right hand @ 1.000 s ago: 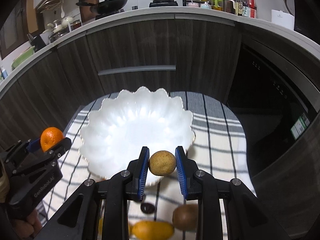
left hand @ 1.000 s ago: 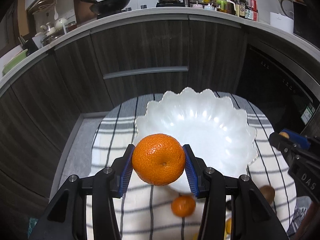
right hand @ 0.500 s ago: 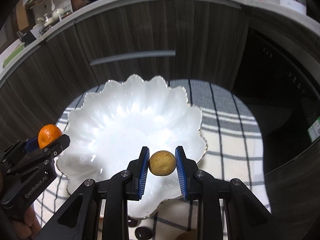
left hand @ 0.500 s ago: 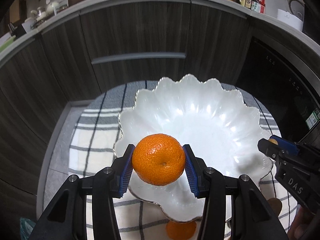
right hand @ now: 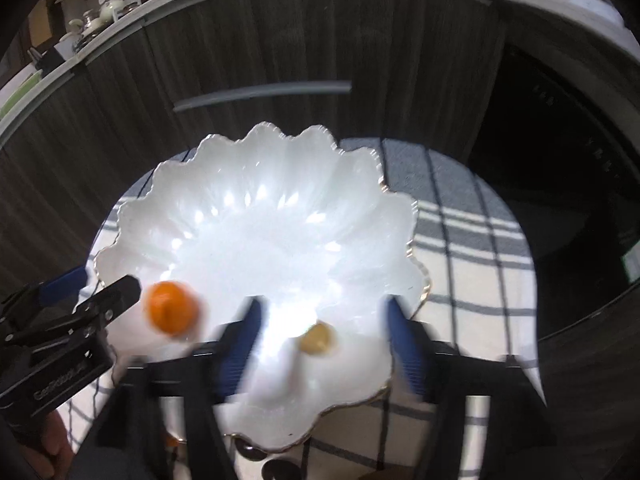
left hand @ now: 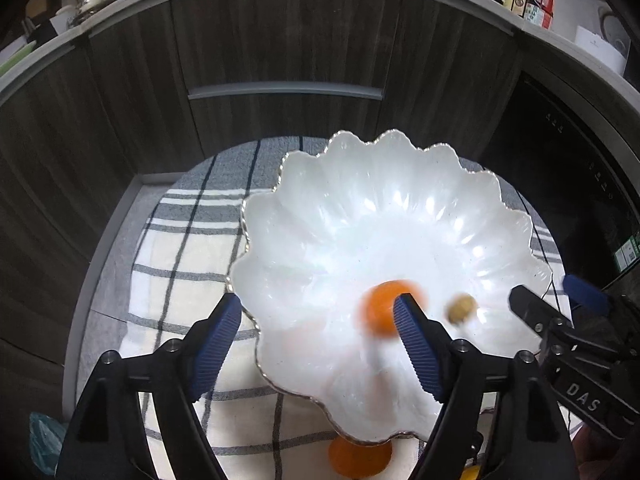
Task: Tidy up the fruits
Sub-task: 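Carry both fruits over the white bowl and open both tools to drop them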
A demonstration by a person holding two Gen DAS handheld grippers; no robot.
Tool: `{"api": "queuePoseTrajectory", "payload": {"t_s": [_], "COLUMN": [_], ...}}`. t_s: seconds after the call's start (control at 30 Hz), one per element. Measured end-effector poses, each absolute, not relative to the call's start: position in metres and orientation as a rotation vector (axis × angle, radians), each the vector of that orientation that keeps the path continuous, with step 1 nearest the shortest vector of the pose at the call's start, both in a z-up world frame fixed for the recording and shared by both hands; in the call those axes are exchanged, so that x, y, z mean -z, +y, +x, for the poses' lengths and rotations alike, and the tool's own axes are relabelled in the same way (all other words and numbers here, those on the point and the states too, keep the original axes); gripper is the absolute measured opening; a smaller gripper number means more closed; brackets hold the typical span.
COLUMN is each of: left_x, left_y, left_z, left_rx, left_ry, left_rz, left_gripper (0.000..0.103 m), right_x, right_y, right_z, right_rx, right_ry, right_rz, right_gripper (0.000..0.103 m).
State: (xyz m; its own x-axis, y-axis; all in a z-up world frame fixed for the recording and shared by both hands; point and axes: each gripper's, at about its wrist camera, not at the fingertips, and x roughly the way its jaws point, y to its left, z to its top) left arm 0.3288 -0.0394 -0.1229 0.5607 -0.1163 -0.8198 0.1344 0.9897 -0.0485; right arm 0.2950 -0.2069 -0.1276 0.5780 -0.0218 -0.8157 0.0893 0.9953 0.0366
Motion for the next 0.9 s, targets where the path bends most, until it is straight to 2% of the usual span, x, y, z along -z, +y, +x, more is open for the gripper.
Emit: {"api": "queuePoseTrajectory", "payload": {"t_s": [0.07, 0.3, 0.9], "left_x": [0.119, 0.094, 0.054], "left_y": [-0.039, -0.037, -0.048], "left_z": [0.327, 0.311, 0.247], "left_rx": [0.13, 0.099, 0.149], "left_ry": [0.957, 0.878, 0.807], "left_rz": [0.038, 0.09, 0.111], "left_gripper": [0.08, 0.096, 0.096], "right_x": [0.12, 0.103, 0.055], "right_y": [-0.207, -0.21, -0.225], "right_z": [0.292, 0.281, 0.213], "right_rx": [0.092, 0.13, 0.184], "right_ry": [0.927, 0.907, 0.813], "right_rz": [0.066, 0.069, 0.064], "right_gripper": [0.079, 0.079, 0.079]}}
